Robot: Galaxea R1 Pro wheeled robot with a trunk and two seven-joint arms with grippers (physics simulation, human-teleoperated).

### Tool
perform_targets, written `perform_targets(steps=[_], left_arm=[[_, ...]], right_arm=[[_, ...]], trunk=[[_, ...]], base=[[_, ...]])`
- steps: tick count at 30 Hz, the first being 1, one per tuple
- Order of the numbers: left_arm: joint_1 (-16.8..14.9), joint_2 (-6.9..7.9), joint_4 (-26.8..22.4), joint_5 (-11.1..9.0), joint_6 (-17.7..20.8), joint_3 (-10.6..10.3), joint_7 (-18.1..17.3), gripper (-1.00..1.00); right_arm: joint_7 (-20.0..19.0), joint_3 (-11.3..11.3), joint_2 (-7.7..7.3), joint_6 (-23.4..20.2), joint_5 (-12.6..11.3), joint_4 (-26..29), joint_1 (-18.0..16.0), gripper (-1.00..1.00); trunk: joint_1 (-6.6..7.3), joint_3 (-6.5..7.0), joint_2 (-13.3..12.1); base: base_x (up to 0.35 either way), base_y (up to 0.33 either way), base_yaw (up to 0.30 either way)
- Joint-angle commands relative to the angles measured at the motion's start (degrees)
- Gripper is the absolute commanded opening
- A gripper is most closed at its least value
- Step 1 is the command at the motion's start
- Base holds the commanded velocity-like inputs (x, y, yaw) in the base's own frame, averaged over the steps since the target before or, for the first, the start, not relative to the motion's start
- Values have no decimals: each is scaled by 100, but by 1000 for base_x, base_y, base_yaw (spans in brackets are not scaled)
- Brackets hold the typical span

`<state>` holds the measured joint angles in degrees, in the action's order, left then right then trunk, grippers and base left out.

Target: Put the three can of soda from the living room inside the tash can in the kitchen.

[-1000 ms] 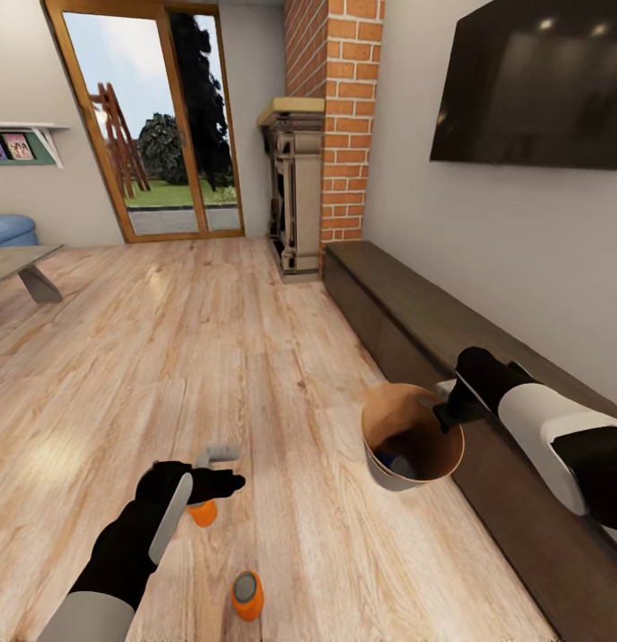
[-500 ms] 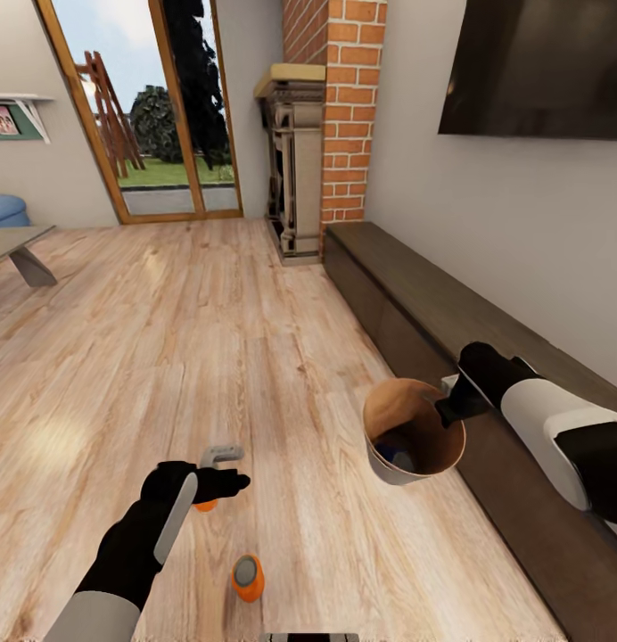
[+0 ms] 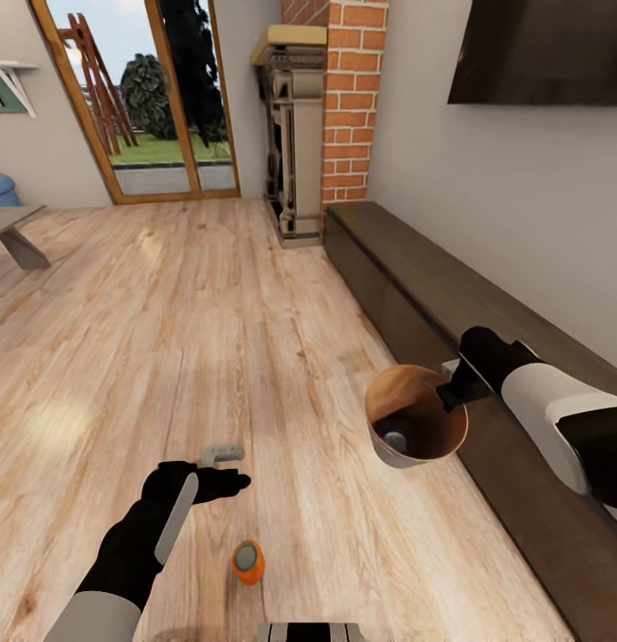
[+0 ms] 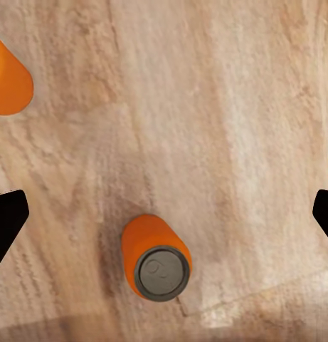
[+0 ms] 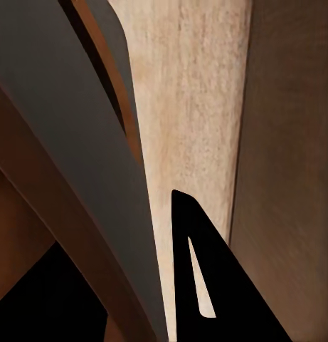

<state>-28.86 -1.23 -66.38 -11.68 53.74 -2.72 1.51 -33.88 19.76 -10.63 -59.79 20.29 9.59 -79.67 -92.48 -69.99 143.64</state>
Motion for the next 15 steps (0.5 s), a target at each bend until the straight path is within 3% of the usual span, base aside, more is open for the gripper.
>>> perform_targets(steps=[1,10,15], left_arm=[[1,-2,-1,-1,-1,0,0,100],[3,-33,-6,8,-4,0,6,100],[4,-42,-6,5,-12,0,62,100]], right_arm=[[0,-32,1,-21,-77,-1,-33,-100],[-5,-33,35,-21,-54,-76,-403,-100],[-11,-33,59,-21,-52,-95,-498,-100]], trunk=[[-1,-22,2],[-25,-222,14],[-25,-222,14]], base=[[0,0,0],[0,0,0],[0,0,0]])
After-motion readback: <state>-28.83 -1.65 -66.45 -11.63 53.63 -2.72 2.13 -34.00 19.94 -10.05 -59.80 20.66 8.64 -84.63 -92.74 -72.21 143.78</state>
